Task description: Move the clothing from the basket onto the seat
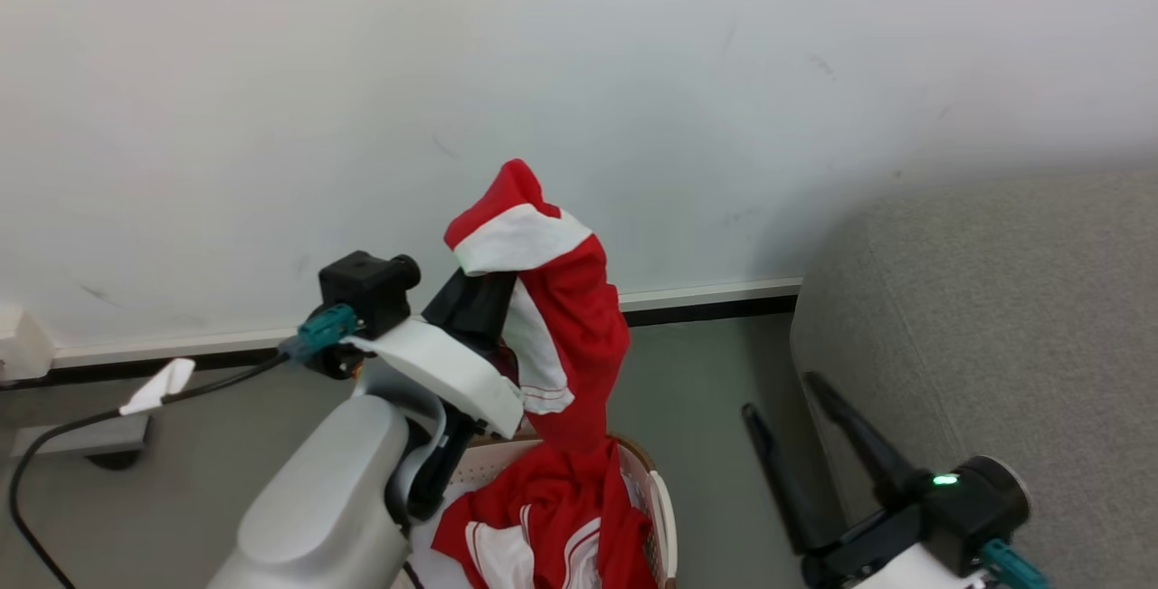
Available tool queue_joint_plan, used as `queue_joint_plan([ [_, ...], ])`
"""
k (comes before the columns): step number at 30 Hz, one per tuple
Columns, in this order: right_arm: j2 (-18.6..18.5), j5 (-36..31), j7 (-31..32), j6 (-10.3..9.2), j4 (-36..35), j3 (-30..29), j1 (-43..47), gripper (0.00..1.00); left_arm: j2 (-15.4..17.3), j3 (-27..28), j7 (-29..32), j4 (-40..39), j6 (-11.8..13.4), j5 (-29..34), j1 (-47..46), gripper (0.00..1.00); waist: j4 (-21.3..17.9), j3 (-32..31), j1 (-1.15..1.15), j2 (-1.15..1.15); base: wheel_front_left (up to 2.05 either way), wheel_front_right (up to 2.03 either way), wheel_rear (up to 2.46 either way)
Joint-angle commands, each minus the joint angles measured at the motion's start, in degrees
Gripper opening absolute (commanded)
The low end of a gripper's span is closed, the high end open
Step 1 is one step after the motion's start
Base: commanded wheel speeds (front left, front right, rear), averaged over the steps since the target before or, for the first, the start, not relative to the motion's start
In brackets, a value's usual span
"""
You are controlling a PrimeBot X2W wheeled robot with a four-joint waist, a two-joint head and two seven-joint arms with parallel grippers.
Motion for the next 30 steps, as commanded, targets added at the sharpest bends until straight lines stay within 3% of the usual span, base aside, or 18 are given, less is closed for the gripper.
queue_joint_plan([
  [1,-0.65,-0.19,-0.19,-0.13,1.07,2.36,-1.56,1.0,-0.36,-0.44,0.27,-0.5,-0.07,-0.16,-0.73,0.0,0.6,-0.02,0.0,0.0,0.0,0.0,0.0],
  [16,-1.74,-3.1,-0.11,-0.13,14.33,15.34,-12.34,1.0,-4.36,-5.06,2.53,-2.29,-1.17,-0.49,-1.06,0.0,6.03,-0.48,0.0,0.0,0.0,0.0,0.0],
  [30,1.05,-4.26,-0.11,-0.13,22.04,15.88,-16.77,1.0,-7.07,-11.09,4.99,-3.75,-2.79,-2.06,0.64,0.0,11.27,-1.12,0.0,0.0,0.0,0.0,0.0],
])
